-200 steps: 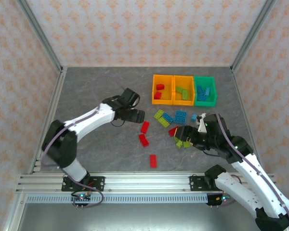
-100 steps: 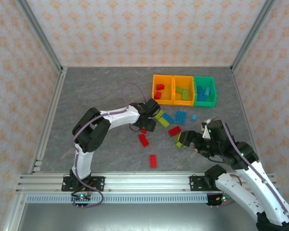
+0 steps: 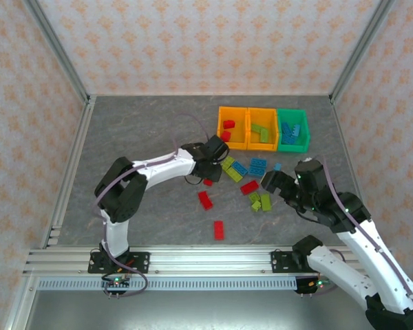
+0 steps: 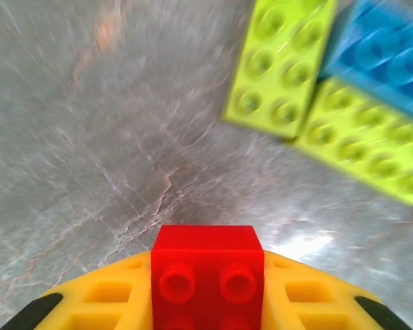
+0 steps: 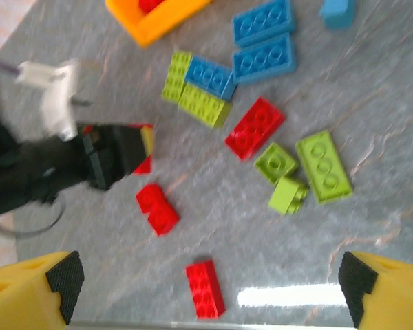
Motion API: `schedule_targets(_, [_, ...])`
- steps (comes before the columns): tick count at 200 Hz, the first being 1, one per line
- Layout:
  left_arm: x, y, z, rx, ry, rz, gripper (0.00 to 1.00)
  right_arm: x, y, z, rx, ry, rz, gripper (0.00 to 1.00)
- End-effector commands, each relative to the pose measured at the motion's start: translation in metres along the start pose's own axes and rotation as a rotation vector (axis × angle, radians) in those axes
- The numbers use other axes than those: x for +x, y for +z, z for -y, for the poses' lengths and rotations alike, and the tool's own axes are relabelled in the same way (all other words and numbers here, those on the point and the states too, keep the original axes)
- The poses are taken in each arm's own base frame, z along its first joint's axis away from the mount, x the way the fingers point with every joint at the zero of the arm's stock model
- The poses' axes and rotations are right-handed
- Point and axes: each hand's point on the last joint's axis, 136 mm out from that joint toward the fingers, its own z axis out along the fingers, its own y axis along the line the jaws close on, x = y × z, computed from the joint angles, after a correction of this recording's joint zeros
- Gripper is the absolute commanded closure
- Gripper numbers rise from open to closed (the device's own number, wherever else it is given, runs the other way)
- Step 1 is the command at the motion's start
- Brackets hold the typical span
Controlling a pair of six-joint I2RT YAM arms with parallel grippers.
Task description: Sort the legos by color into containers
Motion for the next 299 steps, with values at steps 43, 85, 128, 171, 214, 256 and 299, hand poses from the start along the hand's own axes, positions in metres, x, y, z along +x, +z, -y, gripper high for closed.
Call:
schedule_targets(43, [-0.134, -0.070, 0.030, -0.013, 0.025, 0.348, 0.73, -0.048, -0.001, 0.018, 0.149, -0.004, 0.260, 0.01])
schedule_targets(85, [-0.199, -0.047, 0.033, -0.124, 0.018, 0.447, 0.73, -0.044, -0.003, 0.013, 0.125, -0.036, 0.230, 0.01])
schedule_targets(128, [-0.240, -0.019, 0.021, -0.166, -0.006, 0.499, 0.61, -0.040, -0.012, 0.009, 0.129, -0.127, 0.184, 0.01])
schedule_targets(171, [-0.250, -0.002, 0.024, -0.130, 0.004, 0.526, 0.42, -0.044, -0.019, 0.009, 0.150, -0.180, 0.188, 0.00])
schedule_targets(214, [-0.256, -0.054, 0.033, -0.068, -0.016, 0.559, 0.43, -0.039, -0.014, 0.008, 0.167, -0.184, 0.144, 0.01])
schedule_targets(256, [-0.223, -0.163, 0.053, 0.054, 0.032, 0.656, 0.44, -0.020, 0.024, -0.020, 0.070, -0.236, -0.024, 0.03])
schedule_targets(299, [-0.137, -0.237, 0.028, 0.118, 0.124, 0.708, 0.45, -0.020, 0.082, -0.019, 0.199, -0.231, -0.118, 0.05])
